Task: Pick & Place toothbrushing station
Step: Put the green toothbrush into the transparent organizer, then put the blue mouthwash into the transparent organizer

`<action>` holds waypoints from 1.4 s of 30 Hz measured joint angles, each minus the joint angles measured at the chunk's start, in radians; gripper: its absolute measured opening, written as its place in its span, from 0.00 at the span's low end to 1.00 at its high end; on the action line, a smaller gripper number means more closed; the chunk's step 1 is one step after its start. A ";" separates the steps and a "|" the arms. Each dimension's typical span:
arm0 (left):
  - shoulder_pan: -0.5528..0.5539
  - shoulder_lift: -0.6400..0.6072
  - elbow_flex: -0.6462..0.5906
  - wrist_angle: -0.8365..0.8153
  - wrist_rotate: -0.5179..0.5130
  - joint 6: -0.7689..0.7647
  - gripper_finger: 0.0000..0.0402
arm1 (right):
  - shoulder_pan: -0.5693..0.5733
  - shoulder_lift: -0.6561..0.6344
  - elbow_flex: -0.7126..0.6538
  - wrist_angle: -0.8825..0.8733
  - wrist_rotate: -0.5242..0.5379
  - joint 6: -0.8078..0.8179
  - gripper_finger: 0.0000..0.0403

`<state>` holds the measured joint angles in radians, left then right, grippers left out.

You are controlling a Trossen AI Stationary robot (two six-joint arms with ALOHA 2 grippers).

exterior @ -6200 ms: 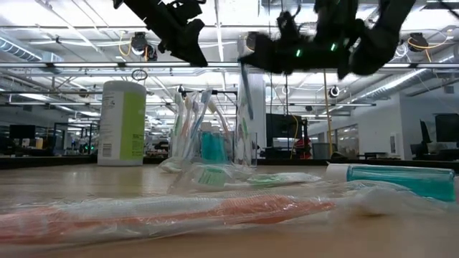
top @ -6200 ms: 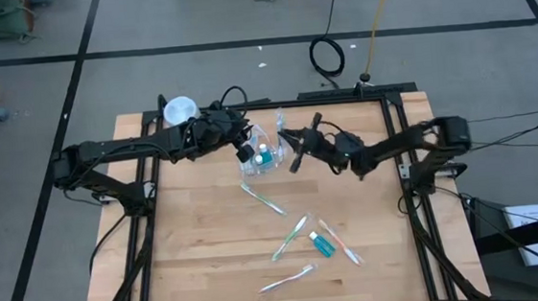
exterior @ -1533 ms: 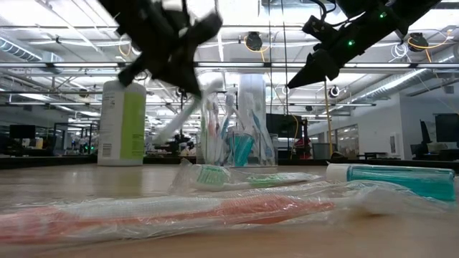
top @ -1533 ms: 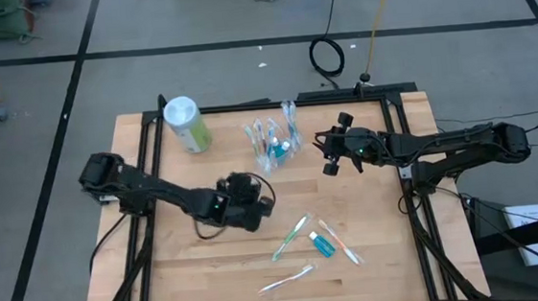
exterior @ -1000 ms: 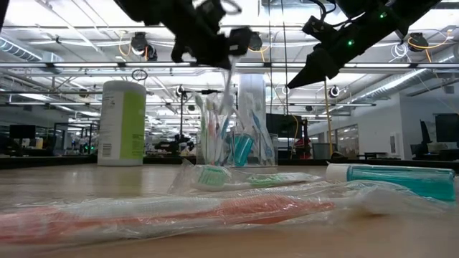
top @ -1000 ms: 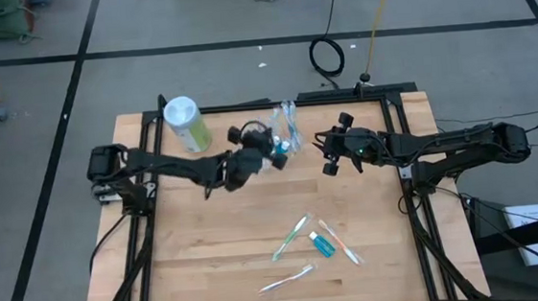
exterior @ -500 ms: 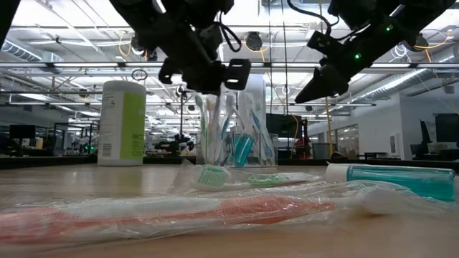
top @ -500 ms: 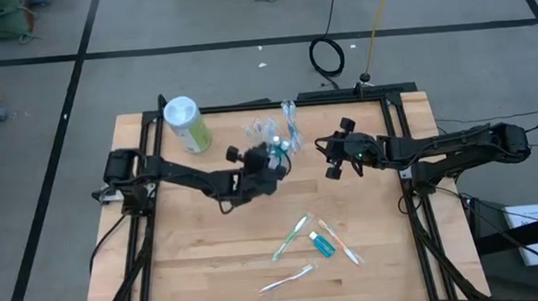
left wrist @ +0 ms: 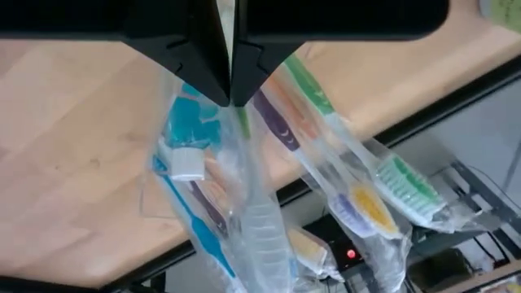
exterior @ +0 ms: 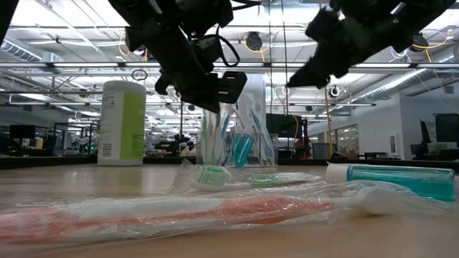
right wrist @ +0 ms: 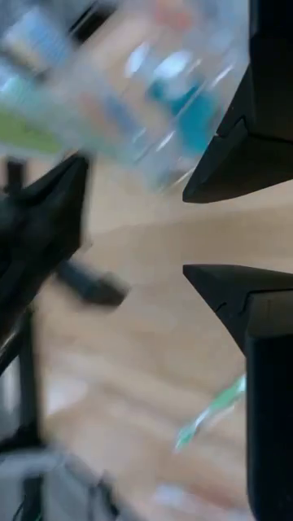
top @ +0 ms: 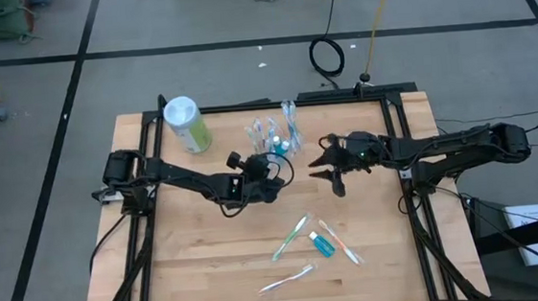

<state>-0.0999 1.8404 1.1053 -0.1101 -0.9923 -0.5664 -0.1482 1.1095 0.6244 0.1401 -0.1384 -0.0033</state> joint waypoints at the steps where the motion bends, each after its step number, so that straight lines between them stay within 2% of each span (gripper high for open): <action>1: 0.001 0.000 0.000 0.000 0.001 0.010 0.06 | 0.000 0.000 -0.009 0.035 -0.034 0.003 0.32; 5: 0.006 0.000 0.000 0.000 0.001 0.063 0.10 | 0.006 0.000 -0.099 0.218 -0.100 0.088 0.32; 14: 0.020 -0.002 0.000 0.002 -0.003 0.151 0.26 | 0.021 0.000 -0.342 0.816 -0.096 0.177 0.32; 17: 0.028 -0.014 0.001 -0.007 -0.002 0.119 0.30 | 0.024 0.000 -0.362 0.865 -0.097 0.268 0.32; 20: 0.028 -0.061 0.002 -0.030 -0.002 0.118 0.32 | 0.057 0.007 -0.359 0.824 -0.090 0.283 0.32; 23: 0.024 -0.134 0.002 -0.093 -0.002 0.101 0.32 | 0.132 0.043 -0.327 0.796 -0.028 0.277 0.32; 27: 0.015 -0.233 0.002 -0.150 0.001 0.097 0.32 | 0.251 0.127 -0.223 0.722 0.019 0.241 0.32; 29: 0.011 -0.274 0.002 -0.158 0.007 0.125 0.32 | 0.314 0.165 -0.142 0.579 0.066 0.200 0.32; 32: 0.008 -0.307 0.002 -0.148 0.030 0.164 0.32 | 0.394 0.221 0.018 0.237 0.198 0.176 0.32; 35: 0.007 -0.320 0.002 -0.149 0.058 0.221 0.32 | 0.459 0.288 0.163 -0.060 0.299 0.310 0.32; 37: 0.008 -0.322 0.002 -0.148 0.076 0.251 0.32 | 0.502 0.332 0.219 -0.188 0.313 0.404 0.32; 42: 0.009 -0.321 0.002 -0.153 0.124 0.274 0.32 | 0.591 0.468 0.267 -0.240 0.278 0.669 0.32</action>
<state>-0.0908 1.5192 1.1069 -0.2632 -0.8687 -0.2926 0.4429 1.5777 0.8909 -0.1004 0.1394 0.6660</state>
